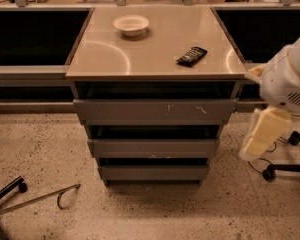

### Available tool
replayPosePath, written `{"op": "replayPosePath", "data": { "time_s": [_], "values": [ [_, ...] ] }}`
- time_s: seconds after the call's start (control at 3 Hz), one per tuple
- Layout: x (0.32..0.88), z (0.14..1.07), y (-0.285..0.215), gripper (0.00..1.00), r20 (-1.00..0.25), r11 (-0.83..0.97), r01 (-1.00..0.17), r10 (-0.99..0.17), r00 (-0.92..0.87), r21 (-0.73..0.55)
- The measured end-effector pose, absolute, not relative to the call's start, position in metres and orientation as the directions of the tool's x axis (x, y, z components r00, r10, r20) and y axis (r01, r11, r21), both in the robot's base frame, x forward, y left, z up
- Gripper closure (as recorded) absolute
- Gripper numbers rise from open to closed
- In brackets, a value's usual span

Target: Open middle drawer

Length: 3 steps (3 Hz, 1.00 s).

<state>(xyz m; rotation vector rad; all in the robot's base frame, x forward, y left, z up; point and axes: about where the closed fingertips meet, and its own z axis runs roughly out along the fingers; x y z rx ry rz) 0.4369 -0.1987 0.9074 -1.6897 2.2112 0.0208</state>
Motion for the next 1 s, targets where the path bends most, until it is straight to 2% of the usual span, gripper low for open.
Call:
{"op": "replayPosePath", "data": {
  "time_s": [0.67, 1.0],
  "values": [
    [0.453, 0.77, -0.167, 0.0, -0.395, 0.372, -0.916, -0.872, -0.289, -0.15],
    [0.453, 0.769, -0.167, 0.0, -0.394, 0.372, -0.916, -0.872, -0.291, -0.149]
  ]
}}
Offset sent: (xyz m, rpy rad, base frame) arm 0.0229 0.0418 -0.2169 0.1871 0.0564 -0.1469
